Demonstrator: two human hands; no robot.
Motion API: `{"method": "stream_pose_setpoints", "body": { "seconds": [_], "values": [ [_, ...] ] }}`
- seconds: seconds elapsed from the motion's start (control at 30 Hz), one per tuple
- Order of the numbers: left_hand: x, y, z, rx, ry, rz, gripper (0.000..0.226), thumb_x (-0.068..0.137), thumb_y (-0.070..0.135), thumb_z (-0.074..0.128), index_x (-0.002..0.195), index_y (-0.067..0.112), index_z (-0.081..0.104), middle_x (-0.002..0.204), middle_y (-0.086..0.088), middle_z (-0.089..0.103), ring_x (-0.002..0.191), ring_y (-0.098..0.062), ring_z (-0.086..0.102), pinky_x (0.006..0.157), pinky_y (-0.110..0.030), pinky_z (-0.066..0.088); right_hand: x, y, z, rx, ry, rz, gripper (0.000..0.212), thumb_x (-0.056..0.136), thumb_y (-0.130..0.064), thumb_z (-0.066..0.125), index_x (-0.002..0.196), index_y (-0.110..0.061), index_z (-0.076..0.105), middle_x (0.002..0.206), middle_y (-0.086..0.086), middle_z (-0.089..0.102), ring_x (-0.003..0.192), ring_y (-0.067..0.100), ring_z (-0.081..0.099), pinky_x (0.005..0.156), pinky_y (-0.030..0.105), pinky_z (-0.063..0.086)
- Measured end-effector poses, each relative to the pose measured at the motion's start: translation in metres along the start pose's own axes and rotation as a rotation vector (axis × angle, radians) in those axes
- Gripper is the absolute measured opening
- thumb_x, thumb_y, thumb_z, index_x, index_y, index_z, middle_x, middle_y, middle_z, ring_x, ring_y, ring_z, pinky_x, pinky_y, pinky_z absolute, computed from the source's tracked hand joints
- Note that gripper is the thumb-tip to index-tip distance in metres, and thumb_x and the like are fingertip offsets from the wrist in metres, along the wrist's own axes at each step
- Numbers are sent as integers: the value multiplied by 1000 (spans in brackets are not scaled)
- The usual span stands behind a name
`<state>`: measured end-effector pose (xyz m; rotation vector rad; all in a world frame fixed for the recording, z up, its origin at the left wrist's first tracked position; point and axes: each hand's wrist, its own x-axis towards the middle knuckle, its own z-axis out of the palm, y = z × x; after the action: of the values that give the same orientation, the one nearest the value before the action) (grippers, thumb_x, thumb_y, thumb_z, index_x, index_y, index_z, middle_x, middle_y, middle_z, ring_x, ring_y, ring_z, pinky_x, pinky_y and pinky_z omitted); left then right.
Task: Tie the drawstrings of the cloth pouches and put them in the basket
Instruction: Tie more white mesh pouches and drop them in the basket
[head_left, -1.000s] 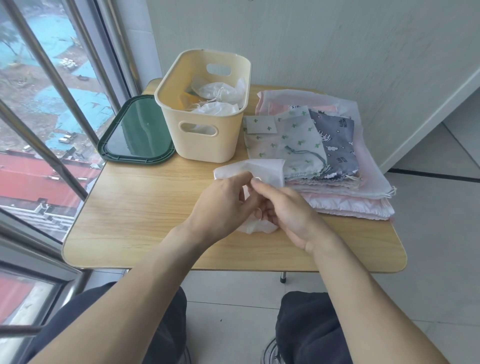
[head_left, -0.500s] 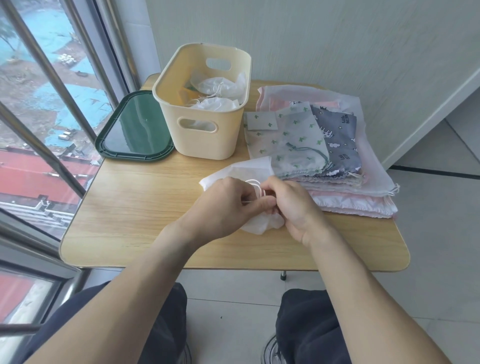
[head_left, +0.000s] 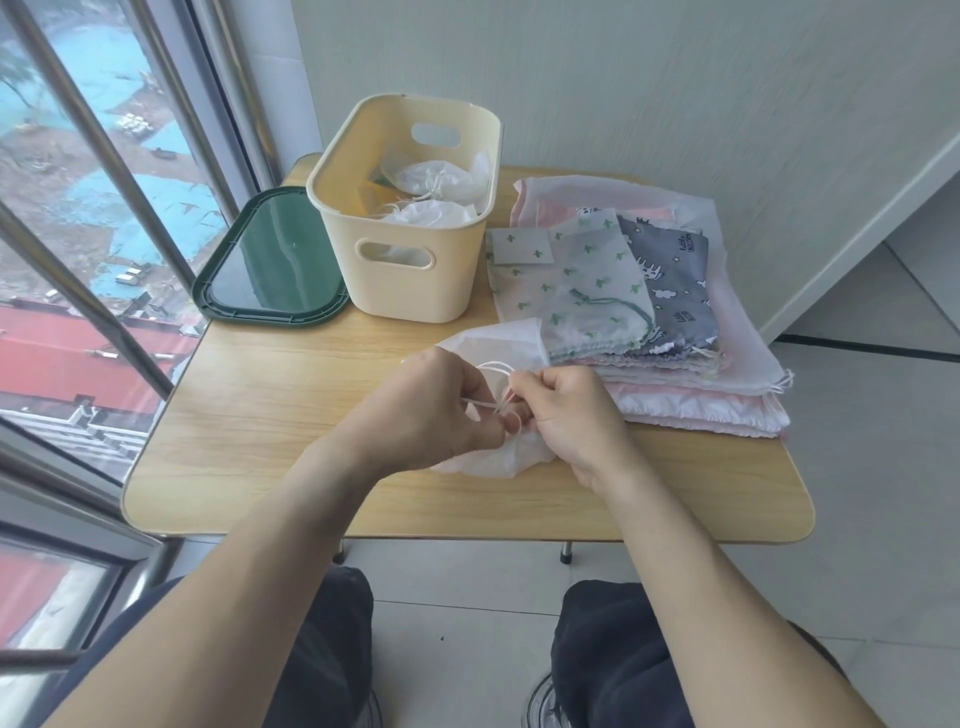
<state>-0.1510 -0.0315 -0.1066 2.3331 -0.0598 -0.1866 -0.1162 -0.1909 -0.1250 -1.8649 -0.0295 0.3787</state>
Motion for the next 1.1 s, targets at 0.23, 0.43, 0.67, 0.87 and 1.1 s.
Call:
{"method": "stream_pose_setpoints", "body": {
  "seconds": [0.23,0.43,0.67,0.87,1.1],
  "values": [
    [1,0,10,180,303,102,22,76,39,75,91,27,66,56,6,51,64,-15,51,55,-33,45,4,2,7,-79,65,-47,38,99,-20,58,64,-5,66,55,-1,66,50,9,55,49,22,43],
    [-1,1,9,163,290,218,11,83,35,69,89,30,77,45,8,40,48,-10,39,49,-20,27,9,0,1,66,19,41,29,97,-13,57,71,-2,65,55,1,64,45,6,52,46,19,40],
    [-2,1,-3,-127,14,127,21,94,21,64,77,20,77,39,11,37,43,-11,28,43,-13,23,4,-3,-17,-61,-308,-66,48,90,-53,59,115,-12,59,68,-5,67,58,7,53,53,15,39],
    [0,-5,-13,-406,-233,-30,21,88,22,70,82,2,71,53,4,33,47,-10,27,45,-20,25,-1,-5,-30,-29,-383,-194,67,70,-34,80,126,-16,49,75,-3,70,69,10,59,65,18,45],
    [4,-4,-12,-675,-294,-145,19,94,9,56,76,7,52,55,5,21,47,-11,14,42,-22,13,-2,0,-26,63,-260,-342,50,63,-28,89,99,-18,55,80,5,72,71,22,59,68,33,49]
  ]
}}
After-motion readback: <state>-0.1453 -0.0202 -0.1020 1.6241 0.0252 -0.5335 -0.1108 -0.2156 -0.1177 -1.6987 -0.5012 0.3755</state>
